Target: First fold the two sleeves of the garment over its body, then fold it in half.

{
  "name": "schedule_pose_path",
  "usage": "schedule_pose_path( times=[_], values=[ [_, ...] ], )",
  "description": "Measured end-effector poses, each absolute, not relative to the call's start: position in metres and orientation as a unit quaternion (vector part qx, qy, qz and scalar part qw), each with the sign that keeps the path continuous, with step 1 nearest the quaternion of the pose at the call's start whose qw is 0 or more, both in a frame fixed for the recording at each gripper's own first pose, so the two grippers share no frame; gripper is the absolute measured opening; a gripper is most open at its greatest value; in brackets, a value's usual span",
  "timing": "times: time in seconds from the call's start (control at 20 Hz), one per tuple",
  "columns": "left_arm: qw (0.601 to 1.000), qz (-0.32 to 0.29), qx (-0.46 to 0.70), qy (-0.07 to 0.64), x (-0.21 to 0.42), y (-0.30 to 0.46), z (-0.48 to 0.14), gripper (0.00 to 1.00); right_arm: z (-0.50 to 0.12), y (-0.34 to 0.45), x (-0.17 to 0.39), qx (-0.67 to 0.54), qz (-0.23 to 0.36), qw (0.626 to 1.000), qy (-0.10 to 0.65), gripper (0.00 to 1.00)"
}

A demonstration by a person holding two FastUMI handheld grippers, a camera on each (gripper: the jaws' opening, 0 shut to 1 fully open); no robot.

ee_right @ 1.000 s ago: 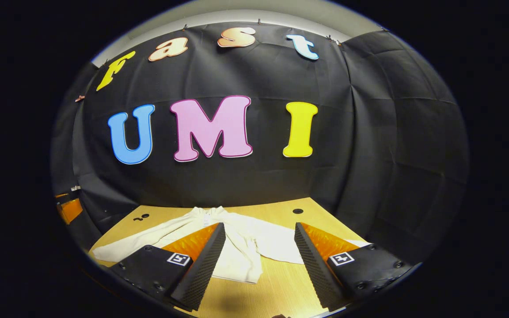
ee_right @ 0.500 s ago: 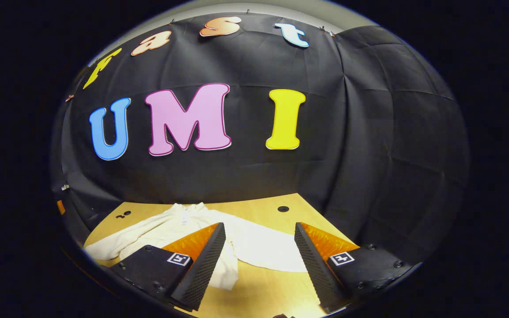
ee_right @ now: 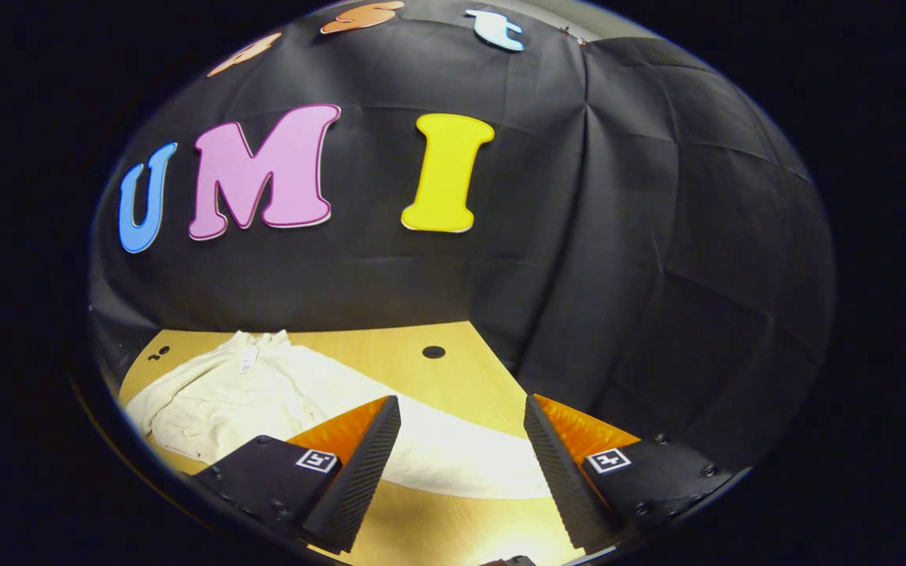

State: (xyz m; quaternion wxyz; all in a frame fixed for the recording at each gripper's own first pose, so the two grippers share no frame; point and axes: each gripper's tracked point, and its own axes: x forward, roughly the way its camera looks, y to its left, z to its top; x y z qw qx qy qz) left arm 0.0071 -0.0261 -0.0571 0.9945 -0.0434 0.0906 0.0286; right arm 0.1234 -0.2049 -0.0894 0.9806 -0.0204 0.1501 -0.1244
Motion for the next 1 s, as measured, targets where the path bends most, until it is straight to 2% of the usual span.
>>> schedule_pose_path(
  times=[0.15, 0.5, 0.8, 1.0],
  values=[
    [0.994, 0.049, -0.043, 0.089, 0.006, -0.017, -0.054, 0.97, -0.115, -0.253, 0.121, 0.007, -0.172, 0.969, 0.178, 0.98],
    [0.991, 0.072, -0.033, 0.108, 0.004, -0.013, -0.065, 0.97, -0.185, -0.343, 0.119, 0.04, -0.233, 0.936, 0.262, 0.98],
    [0.99, 0.066, -0.02, 0.123, 0.007, -0.032, -0.069, 0.97, -0.259, -0.373, 0.114, 0.052, -0.254, 0.895, 0.363, 0.98],
    [0.991, 0.054, -0.012, 0.124, 0.009, -0.049, -0.066, 0.96, -0.274, -0.379, 0.109, 0.092, -0.258, 0.883, 0.382, 0.98]
  ],
)
